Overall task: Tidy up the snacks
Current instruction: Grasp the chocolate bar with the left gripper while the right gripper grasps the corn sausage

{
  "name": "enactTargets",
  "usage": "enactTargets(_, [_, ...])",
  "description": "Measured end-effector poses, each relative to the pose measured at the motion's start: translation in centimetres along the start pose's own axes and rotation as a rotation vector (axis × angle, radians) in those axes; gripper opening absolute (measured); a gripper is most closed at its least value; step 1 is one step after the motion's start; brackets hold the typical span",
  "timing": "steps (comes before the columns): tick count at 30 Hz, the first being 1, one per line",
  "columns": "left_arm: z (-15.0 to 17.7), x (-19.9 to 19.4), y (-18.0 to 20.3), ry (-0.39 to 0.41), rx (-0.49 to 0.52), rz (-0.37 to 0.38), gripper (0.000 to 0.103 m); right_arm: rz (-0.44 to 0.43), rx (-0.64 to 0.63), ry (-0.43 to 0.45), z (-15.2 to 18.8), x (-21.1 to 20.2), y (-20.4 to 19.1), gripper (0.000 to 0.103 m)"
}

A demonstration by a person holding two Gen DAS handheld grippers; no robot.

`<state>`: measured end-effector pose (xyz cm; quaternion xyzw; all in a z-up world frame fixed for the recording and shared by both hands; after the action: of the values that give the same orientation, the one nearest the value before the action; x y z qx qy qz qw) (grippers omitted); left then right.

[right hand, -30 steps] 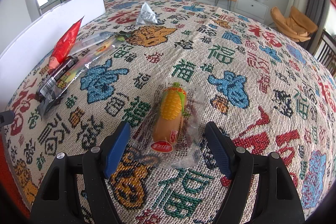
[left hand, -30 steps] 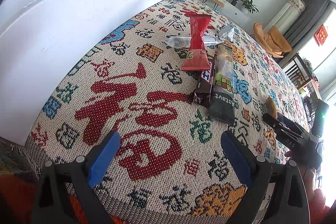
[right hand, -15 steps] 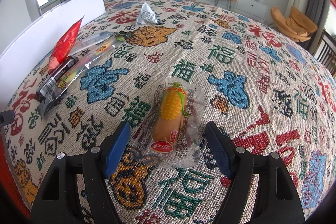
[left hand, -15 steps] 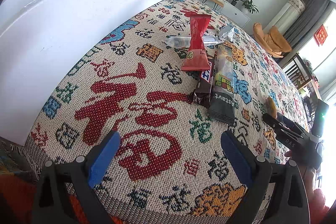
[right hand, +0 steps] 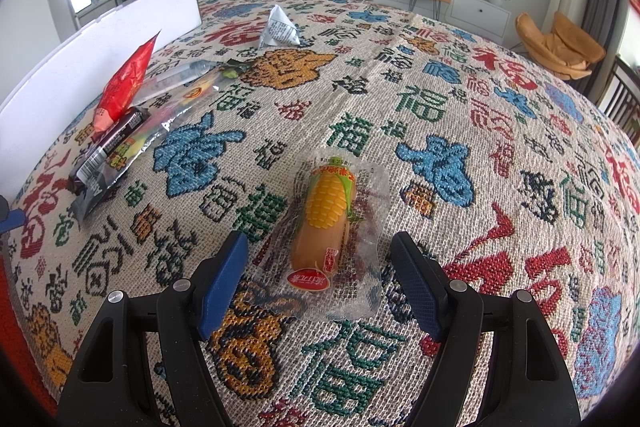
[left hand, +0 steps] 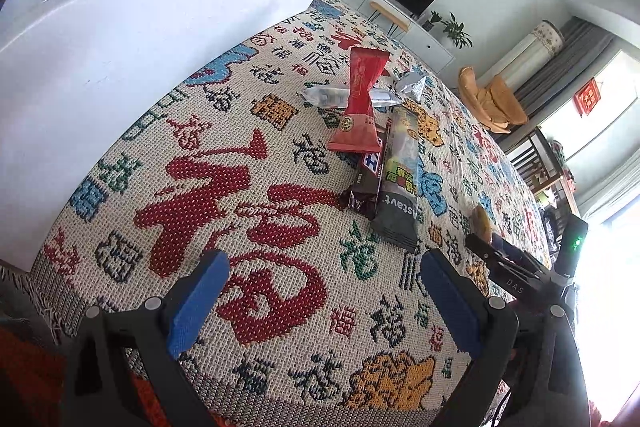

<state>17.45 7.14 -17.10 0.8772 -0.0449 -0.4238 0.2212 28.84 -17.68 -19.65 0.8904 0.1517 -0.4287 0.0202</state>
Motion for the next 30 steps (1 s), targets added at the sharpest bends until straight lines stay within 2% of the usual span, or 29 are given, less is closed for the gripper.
enactTargets(3, [-0.7, 0.7, 0.5, -0.031, 0.011, 0.017, 0.094, 0.001, 0.000, 0.000, 0.0, 0.0, 0.0, 0.077])
enactTargets(5, [-1.9, 1.4, 0.7, -0.044, 0.047, -0.009, 0.089, 0.001, 0.000, 0.000, 0.0, 0.0, 0.0, 0.077])
enactTargets(8, [-3.5, 3.8, 1.2, -0.107, 0.121, -0.059, 0.075, 0.001, 0.000, 0.000, 0.0, 0.0, 0.0, 0.077])
enactTargets(10, [-3.9, 6.0, 2.1, -0.168, 0.147, -0.059, 0.056, 0.001, 0.000, 0.000, 0.1, 0.0, 0.1, 0.077])
enactTargets(12, [-4.5, 7.6, 2.8, -0.181, 0.187, -0.089, 0.048, 0.001, 0.000, 0.000, 0.0, 0.0, 0.0, 0.077])
enactTargets(14, [-5.0, 8.5, 3.2, -0.187, 0.245, -0.146, 0.030, 0.000, 0.000, 0.001, 0.0, 0.0, 0.0, 0.077])
enactTargets(15, [-5.0, 8.7, 3.5, -0.194, 0.253, -0.139, 0.017, 0.001, 0.000, 0.001, 0.1, 0.0, 0.1, 0.077])
enactTargets(19, [-3.7, 7.3, 3.4, -0.203, 0.271, -0.111, 0.016, 0.000, 0.001, 0.001, 0.0, 0.0, 0.0, 0.077])
enactTargets(23, [-1.3, 4.1, 2.5, -0.221, 0.271, -0.064, 0.016, -0.032, 0.010, -0.017, 0.2, -0.2, 0.1, 0.077])
enactTargets(25, [-0.6, 2.9, 2.1, -0.218, 0.269, -0.057, 0.016, -0.087, 0.033, -0.085, 0.0, -0.4, 0.2, 0.077])
enactTargets(28, [-0.2, 2.3, 1.6, -0.209, 0.269, -0.059, 0.016, -0.199, 0.147, -0.198, -0.6, -0.4, 0.6, 0.077])
enactTargets(30, [-0.2, 2.6, 1.6, -0.210, 0.260, -0.060, 0.016, -0.227, 0.210, -0.270, -1.0, 0.1, 0.9, 0.075])
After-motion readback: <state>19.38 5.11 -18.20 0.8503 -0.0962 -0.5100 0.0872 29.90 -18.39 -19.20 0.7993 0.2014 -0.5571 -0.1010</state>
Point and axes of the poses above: each gripper's, at about its wrist camera, not at the fingertips, and x roughly the way its jaws point, y to its right, z to its underside, the point moved 10 cm from there along x, roughly the way its jaws point, and after that the axes turned 8 degrees about x, right-handed, at the moved point
